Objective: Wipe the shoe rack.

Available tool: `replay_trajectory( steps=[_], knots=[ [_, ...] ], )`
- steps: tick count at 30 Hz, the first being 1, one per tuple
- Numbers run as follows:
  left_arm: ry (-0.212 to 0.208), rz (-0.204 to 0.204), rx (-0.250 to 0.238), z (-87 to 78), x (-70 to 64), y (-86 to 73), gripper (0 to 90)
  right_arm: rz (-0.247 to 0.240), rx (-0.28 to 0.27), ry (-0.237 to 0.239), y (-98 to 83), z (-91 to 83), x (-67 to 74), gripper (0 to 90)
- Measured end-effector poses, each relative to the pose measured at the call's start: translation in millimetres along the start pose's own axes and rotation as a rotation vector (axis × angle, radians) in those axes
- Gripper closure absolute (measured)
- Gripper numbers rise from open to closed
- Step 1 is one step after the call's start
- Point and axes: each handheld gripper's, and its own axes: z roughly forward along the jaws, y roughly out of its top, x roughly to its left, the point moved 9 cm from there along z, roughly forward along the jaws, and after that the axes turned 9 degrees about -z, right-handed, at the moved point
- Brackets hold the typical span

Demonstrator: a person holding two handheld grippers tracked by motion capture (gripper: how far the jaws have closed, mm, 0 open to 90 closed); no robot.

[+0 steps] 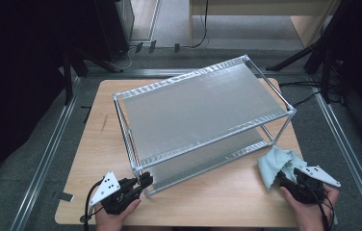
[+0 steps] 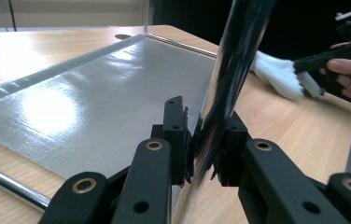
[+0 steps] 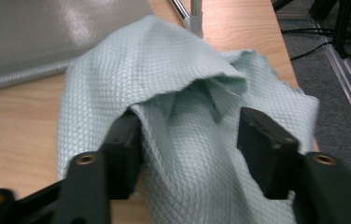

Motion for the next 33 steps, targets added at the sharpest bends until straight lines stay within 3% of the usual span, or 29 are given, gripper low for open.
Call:
replay_trajectory(
  steps=[2,7,10,14,18,20,25,30,33],
  knots=[
    [0.003,-0.004,-0.002,1.2,2.7,1.3,78.0,-0.016,-0.005,-0.037,-0.7,-9.5,-4.0,31.7],
    [0.004,-0.005,-0.005,4.2,8.1,4.2,77.9,-0.026,0.004,0.006,-9.8,-25.8,-5.1,17.4],
    [0.001,-0.006,-0.003,6.5,10.3,5.9,77.9,-0.020,-0.009,0.025,-11.2,-34.6,-5.2,17.0],
    [0.001,-0.005,-0.001,8.0,12.4,7.1,77.9,0.012,-0.068,0.026,6.3,-41.0,-7.0,21.9],
    [0.003,-0.006,0.001,8.3,12.9,7.5,77.9,0.013,-0.097,-0.015,32.9,-26.5,-10.2,32.2],
    [0.004,-0.009,0.000,8.5,13.2,7.7,77.8,0.046,-0.124,-0.018,52.7,-14.0,-11.6,39.0],
    [0.005,-0.013,-0.004,8.7,13.5,7.9,77.7,0.084,-0.169,-0.005,88.9,17.5,-12.7,45.1],
    [0.006,-0.017,-0.006,7.3,14.5,7.9,77.7,0.074,-0.155,-0.004,107.6,45.0,-8.9,49.0],
    [0.024,-0.020,-0.008,3.8,19.3,8.8,77.7,0.080,-0.150,-0.027,116.1,57.5,-12.9,63.1]
  ],
)
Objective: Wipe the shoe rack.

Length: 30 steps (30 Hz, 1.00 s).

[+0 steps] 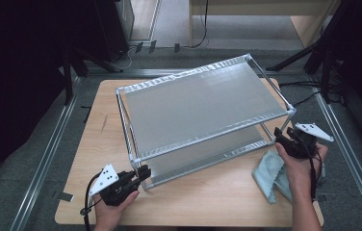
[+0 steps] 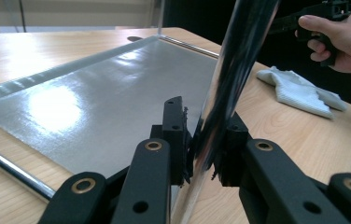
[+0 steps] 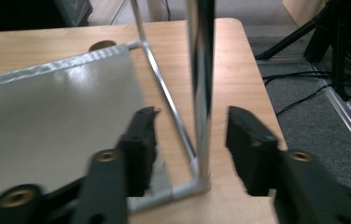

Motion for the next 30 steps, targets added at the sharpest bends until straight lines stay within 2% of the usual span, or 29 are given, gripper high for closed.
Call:
replay_trajectory(
  steps=[2,3,5,7,11,18,21,24,27,30],
  knots=[
    [0.013,-0.010,-0.005,-3.1,4.8,1.0,77.4,0.005,-0.009,0.009,3.7,6.8,2.2,74.3],
    [0.016,-0.013,-0.006,-4.8,7.0,1.3,77.4,-0.001,-0.011,-0.002,4.9,9.7,2.8,77.9],
    [0.032,-0.016,-0.013,-8.7,12.1,2.1,77.4,0.002,-0.017,0.016,8.1,15.1,9.0,78.7],
    [0.052,-0.028,-0.022,-14.2,18.6,3.1,77.3,-0.028,-0.020,0.017,11.4,20.5,16.8,79.4],
    [0.093,-0.044,-0.038,-27.7,32.0,4.4,77.1,-0.043,-0.031,0.054,22.3,38.6,40.0,79.2],
    [0.152,-0.073,-0.067,-53.1,48.0,2.0,77.1,-0.071,-0.020,0.142,51.9,85.3,92.5,78.9],
    [0.171,-0.086,-0.082,-60.8,49.5,0.2,77.1,-0.060,-0.023,0.163,59.4,96.0,108.8,75.7],
    [0.171,-0.073,-0.082,-62.2,44.1,-2.5,77.3,-0.013,-0.035,0.189,59.9,90.6,116.9,55.3],
    [0.150,-0.062,-0.071,-55.4,33.4,-4.7,77.4,-0.029,-0.022,0.171,54.4,74.3,116.8,44.7],
    [0.111,-0.041,-0.054,-42.4,17.5,-6.8,77.7,-0.056,-0.039,0.171,52.2,44.8,118.8,38.9]
  ],
)
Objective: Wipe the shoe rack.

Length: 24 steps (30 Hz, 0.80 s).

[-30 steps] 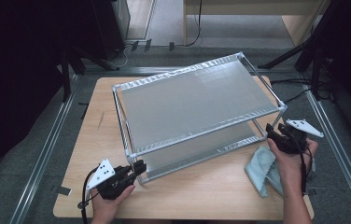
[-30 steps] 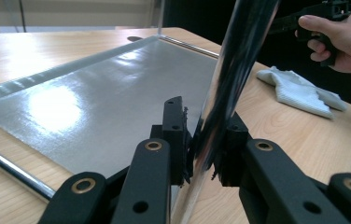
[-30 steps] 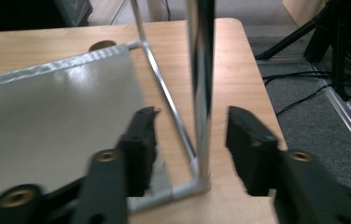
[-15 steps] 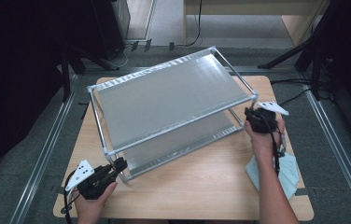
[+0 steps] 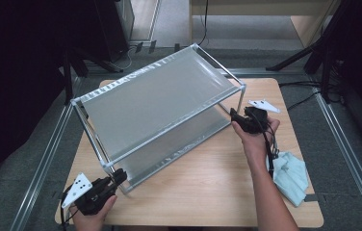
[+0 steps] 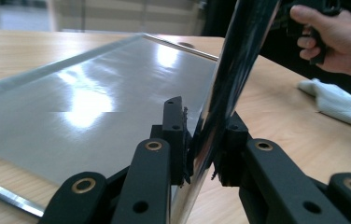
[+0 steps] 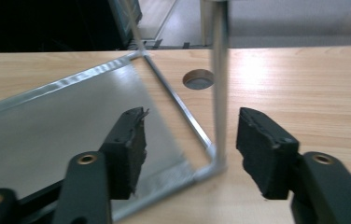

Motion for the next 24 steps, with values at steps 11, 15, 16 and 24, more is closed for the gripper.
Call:
replay_trajectory(
  steps=[11,15,16,24],
  knots=[
    [-0.132,0.069,0.054,53.9,-62.3,-8.9,78.6,-0.147,-0.038,0.020,-38.6,-95.1,23.4,31.7],
    [-0.175,0.084,0.068,72.8,-78.2,-9.6,78.7,-0.114,-0.036,0.025,-71.5,-116.2,23.3,31.6],
    [-0.183,0.086,0.071,77.4,-81.5,-9.5,78.7,-0.114,-0.035,0.021,-79.1,-120.7,23.9,31.6],
    [-0.228,0.104,0.083,105.0,-100.6,-8.5,78.7,-0.127,-0.010,0.056,-122.5,-140.1,44.1,29.9]
  ],
)
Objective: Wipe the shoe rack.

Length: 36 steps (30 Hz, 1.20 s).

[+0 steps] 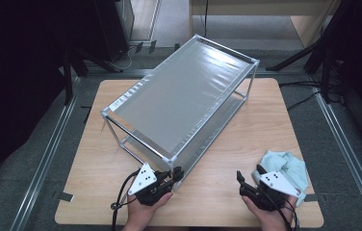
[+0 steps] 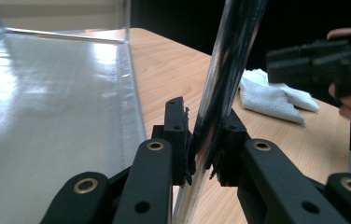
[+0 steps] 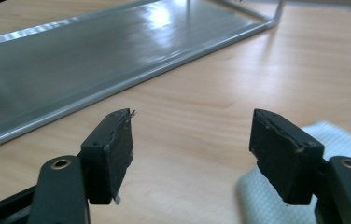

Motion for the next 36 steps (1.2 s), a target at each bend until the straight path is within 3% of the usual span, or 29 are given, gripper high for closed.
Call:
replay_trajectory(
  steps=[3,7,11,16,21,26,29,34,36],
  knots=[
    [-0.015,-0.008,-0.003,0.2,-0.1,0.5,77.0,0.010,0.002,0.041,-3.8,1.1,16.9,28.0],
    [0.014,0.029,-0.057,-14.1,3.1,5.2,59.1,-0.014,0.002,0.096,-0.9,8.0,43.6,25.4],
    [0.038,-0.002,-0.086,-35.9,11.6,7.1,46.6,-0.031,-0.017,0.164,8.8,16.8,71.9,22.4],
    [0.108,-0.025,-0.117,-64.7,26.9,5.2,44.1,-0.081,-0.032,0.261,20.4,28.9,114.6,19.5],
    [0.204,-0.059,-0.134,-94.7,46.8,-1.4,43.7,-0.122,-0.043,0.358,31.2,39.1,155.4,21.2],
    [0.288,-0.089,-0.146,-121.1,61.9,-7.6,44.2,-0.135,-0.069,0.407,39.5,53.9,186.4,31.5],
    [0.334,-0.116,-0.153,-135.3,71.4,-11.0,44.5,-0.155,-0.076,0.413,41.2,61.5,198.9,47.5],
    [0.379,-0.146,-0.172,-149.1,82.8,-10.2,44.9,-0.136,-0.096,0.377,41.3,63.6,196.5,77.7],
    [0.392,-0.154,-0.168,-149.5,86.9,-10.4,45.0,-0.125,-0.096,0.380,39.4,62.2,191.1,79.0]
  ],
)
